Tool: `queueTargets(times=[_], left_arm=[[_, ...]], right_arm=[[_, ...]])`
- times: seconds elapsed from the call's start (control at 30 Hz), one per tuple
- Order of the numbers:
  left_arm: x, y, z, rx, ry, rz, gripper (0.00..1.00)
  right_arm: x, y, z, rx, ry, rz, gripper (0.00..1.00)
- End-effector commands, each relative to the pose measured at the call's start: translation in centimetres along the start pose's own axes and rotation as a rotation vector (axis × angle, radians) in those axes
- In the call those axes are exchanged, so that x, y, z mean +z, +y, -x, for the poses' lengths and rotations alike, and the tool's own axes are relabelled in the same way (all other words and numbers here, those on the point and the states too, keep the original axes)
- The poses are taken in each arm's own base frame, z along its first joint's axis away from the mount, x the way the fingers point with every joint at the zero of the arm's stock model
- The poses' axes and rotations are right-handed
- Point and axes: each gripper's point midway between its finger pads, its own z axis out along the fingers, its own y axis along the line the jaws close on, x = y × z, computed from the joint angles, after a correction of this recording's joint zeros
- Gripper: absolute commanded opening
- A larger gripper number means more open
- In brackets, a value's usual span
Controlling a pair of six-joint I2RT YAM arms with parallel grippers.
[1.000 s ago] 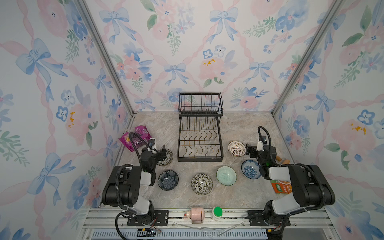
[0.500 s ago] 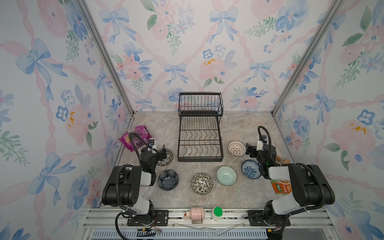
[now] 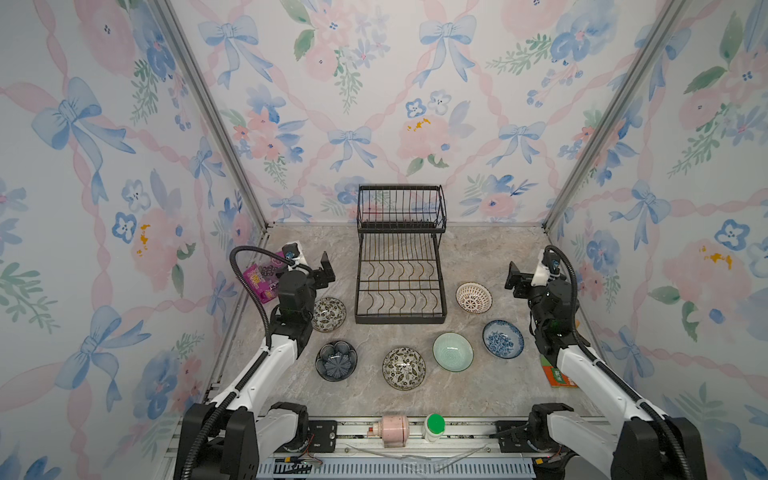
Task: Load bowls into a dish rack
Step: Pick up the bowl from the middle-left of the table.
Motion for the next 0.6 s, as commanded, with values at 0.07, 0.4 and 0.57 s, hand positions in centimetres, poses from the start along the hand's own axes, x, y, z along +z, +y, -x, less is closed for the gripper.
queueTargets(times=[0.07,0.4,0.57], left_arm=[[-2.1,-0.5,-5.0,-0.061,0.346,-0.025,0.9],[-4.6,0.1,-9.4,-0.118,0.551,-0.042,0.87],[-5.1,1.9,-12.3,-0.211,0.634,-0.009,0.79]], right_arm=[[-2.2,7.0,-0.8,-0.178,0.141,0.156,0.96],[-4.9,21.0,-2.4,-0.203,0.179,0.653,0.96],[-7.1,25.7,-4.6,-0.311,0.124,0.774,0.96]])
